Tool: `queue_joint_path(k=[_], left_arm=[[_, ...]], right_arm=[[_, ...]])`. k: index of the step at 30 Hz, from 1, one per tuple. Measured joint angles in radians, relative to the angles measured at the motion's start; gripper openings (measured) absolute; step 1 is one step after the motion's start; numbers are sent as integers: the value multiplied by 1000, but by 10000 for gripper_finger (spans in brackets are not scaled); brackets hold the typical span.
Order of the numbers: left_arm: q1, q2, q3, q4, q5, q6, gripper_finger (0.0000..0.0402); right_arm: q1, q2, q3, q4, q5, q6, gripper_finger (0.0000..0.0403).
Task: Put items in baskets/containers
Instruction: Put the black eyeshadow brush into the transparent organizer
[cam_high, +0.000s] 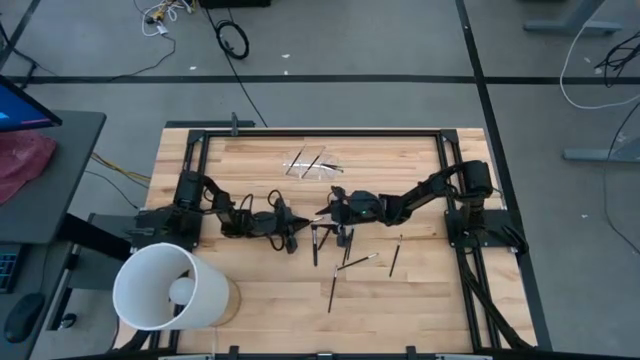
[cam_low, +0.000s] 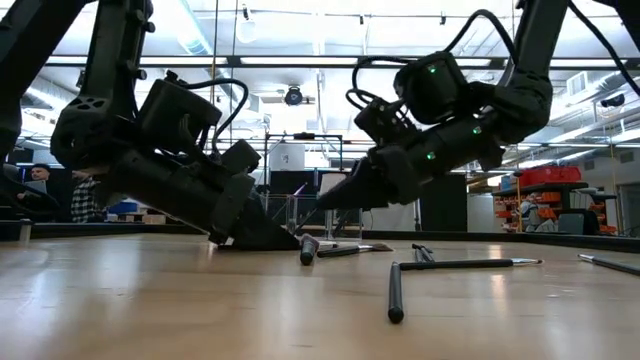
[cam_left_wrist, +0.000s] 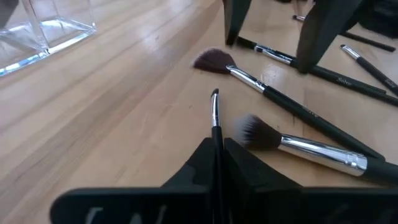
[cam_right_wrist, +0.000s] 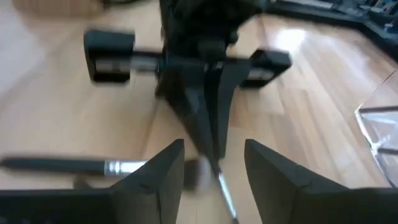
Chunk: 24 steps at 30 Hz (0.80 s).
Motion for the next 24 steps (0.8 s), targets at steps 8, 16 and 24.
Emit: queue_joint_path(k=[8,16,24], left_arm=[[-21,14,-10,170,20,22,14],[-18,14,-8,262,107,9,19],[-20,12,-7,288,130,19,20]], right_arm=[[-26,1,-2,-66,1,-21,164],[-71,1,-2,-95,-35,-22,164],[-74,1,-3,-87,-164,-40,164]])
